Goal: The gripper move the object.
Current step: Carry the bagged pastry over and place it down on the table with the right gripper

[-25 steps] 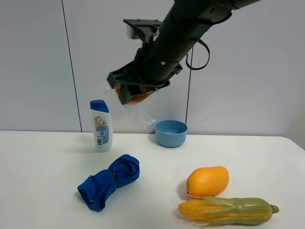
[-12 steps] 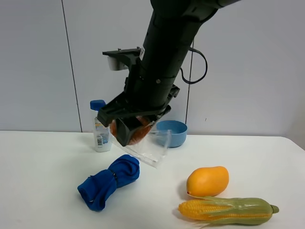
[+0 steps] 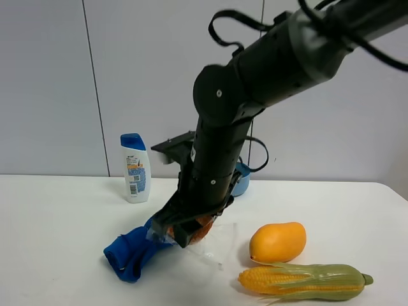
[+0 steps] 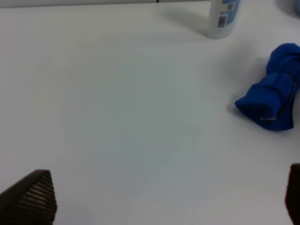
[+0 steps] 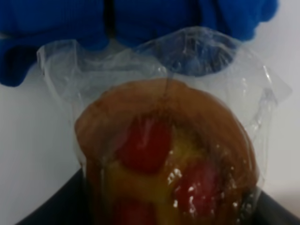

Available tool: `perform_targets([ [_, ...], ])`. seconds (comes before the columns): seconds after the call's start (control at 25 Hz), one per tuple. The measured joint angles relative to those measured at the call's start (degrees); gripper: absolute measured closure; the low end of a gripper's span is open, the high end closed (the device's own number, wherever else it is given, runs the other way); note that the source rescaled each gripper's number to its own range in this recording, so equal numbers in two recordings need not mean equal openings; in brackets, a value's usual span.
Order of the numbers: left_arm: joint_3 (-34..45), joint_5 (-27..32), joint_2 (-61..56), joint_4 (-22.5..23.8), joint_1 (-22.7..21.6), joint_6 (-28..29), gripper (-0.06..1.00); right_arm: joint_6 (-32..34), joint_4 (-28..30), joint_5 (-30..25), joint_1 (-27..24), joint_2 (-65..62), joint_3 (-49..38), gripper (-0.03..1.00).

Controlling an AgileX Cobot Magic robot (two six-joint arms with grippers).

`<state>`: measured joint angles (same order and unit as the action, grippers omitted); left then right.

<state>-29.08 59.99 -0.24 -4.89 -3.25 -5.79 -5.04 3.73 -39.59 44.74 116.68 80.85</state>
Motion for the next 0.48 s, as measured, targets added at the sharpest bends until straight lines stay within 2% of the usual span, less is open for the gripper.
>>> perform_targets([
  [0.28, 0.0, 0.0, 0.0, 0.0, 0.0, 0.0, -0.06, 1.1, -0.43, 2.84, 0.0, 3.52, 0.0, 0.97],
  [0.48, 0.0, 0.0, 0.0, 0.0, 0.0, 0.0, -0.06, 1.4, -0.61, 2.52, 0.0, 4.68, 0.0, 0.97],
])
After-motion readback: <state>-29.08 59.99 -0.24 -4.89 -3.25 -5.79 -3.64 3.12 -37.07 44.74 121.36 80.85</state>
